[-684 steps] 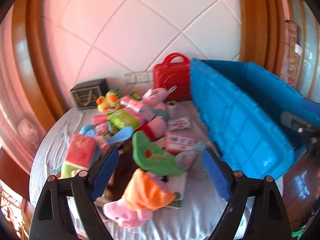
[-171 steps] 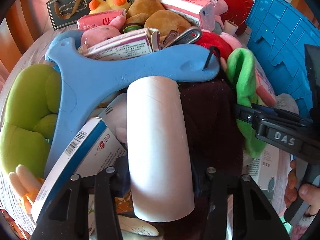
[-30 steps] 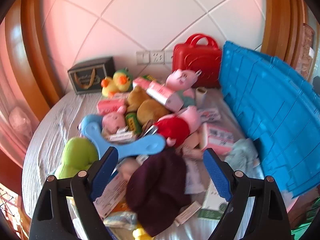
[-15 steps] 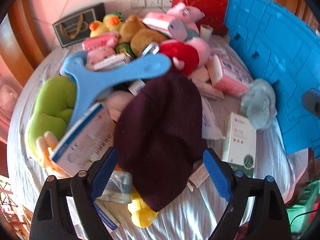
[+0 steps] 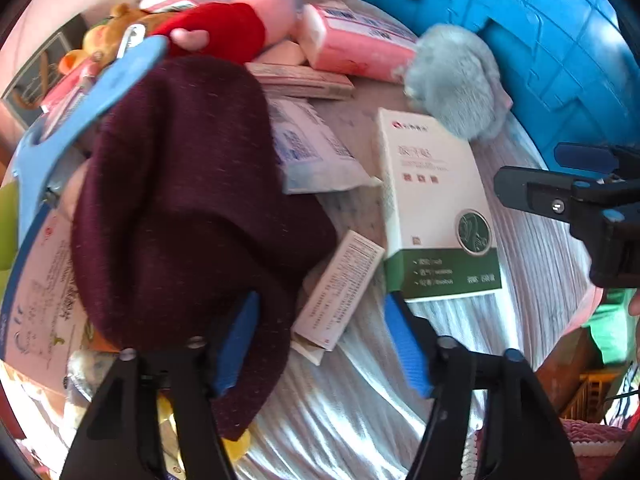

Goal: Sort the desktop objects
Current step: 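Grasp the white deodorant patch box with the right tool while the left tool grasps the white leaflet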

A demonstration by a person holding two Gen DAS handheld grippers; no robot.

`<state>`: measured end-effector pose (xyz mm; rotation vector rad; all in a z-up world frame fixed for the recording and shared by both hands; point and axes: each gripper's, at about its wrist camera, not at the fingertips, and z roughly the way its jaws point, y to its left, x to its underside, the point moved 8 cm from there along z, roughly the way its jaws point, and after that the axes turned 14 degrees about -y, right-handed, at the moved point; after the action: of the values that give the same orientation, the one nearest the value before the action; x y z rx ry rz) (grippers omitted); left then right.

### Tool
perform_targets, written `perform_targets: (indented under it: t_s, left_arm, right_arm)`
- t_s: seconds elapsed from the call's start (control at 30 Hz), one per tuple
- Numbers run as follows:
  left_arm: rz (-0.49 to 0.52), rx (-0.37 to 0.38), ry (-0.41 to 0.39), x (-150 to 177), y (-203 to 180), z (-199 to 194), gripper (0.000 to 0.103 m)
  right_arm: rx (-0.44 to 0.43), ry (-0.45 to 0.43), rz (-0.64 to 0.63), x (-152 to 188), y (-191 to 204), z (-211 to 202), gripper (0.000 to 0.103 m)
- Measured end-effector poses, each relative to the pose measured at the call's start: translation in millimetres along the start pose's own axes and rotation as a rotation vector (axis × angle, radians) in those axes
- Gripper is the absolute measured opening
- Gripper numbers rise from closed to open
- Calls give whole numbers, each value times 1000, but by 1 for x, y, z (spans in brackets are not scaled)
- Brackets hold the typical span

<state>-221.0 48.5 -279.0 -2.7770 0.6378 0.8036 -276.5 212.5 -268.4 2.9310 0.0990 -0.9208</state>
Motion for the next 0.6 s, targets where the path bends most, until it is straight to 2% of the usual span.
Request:
perform_targets:
  t_s: [0.03,0.13,0.23,0.3,0.37,0.43,0.47,0.5,0.57,0.6]
  left_arm:
    - [14,21,1,0,-6,0,51]
    - [57,45,11,3,-17,3,49]
    - [93,11,19,5,-16,10,47]
    - [71,34,24,4,-17,11,47]
    - [74,12,15,1,-14,15,47]
    - [35,9,58,5,-7,30,46]
    - [26,14,11,0,-6,29,47]
    - [15,20,31,2,-5,32,46]
    - [-6,27,33,3,-3,34,35]
    - [-26,37,34,3,-1,35,34]
  right_arm:
    - [5,9,16,4,-2,3,103]
    - [9,24,51,7,-5,6,103]
    - [-1,45,78,8,-2,16,103]
    - [-9,63,89,11,4,27,103]
    - [-18,80,90,13,12,36,103]
    - [-20,98,86,17,17,48,103]
    - [-19,108,82,20,19,52,103]
    - [-41,98,94,19,20,53,103]
    - [-25,93,88,19,14,51,103]
    - [-5,88,77,19,8,49,103]
